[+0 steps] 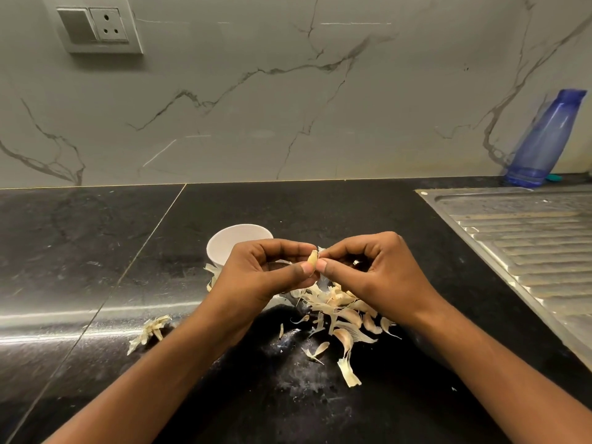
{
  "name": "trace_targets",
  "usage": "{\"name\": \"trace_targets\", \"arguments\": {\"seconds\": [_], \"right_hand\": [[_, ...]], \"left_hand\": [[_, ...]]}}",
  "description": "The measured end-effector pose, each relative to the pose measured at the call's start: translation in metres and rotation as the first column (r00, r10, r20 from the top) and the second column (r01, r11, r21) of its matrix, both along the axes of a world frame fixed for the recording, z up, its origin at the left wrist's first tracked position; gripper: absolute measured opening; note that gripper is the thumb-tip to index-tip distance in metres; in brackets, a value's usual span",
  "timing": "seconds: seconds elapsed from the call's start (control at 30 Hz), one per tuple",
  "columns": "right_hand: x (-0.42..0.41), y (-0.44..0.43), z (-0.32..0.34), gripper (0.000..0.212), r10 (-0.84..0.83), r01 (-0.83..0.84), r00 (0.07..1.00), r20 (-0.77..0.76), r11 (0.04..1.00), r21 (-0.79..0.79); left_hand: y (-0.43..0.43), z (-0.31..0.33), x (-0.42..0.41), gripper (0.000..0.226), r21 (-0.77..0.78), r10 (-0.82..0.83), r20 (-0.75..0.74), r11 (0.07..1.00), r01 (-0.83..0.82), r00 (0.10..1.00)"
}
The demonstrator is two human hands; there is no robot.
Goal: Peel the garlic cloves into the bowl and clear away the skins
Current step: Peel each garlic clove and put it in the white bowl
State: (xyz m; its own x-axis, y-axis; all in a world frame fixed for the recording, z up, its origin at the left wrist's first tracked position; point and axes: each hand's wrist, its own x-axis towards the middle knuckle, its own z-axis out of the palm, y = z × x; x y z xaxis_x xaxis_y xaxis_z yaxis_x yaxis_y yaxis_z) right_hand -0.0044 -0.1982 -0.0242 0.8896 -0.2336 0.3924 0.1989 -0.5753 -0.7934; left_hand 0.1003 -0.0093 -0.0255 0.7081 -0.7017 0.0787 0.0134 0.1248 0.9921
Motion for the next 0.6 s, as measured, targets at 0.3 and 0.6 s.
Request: {"name": "trace_targets", "arguments": {"seconds": [0.3,0.6], "right_hand": [[-0.001,-0.0036,0.0042,0.005,0.032,-0.022,0.996,-0.088,0.994,0.106],[-0.0007,-0.0037,0.0039,0.004,0.051,-0.036,0.995,-0.088,0.986,0.165]], "left_hand": [[-0.0017,-0.0059,0.0029,0.026,0.035,0.008,0.303,0.999,-0.019,0.953],[-0.0029,-0.0068,0.0023,0.025,0.042,-0.021,0.27,0.999,0.011,0.963]]}}
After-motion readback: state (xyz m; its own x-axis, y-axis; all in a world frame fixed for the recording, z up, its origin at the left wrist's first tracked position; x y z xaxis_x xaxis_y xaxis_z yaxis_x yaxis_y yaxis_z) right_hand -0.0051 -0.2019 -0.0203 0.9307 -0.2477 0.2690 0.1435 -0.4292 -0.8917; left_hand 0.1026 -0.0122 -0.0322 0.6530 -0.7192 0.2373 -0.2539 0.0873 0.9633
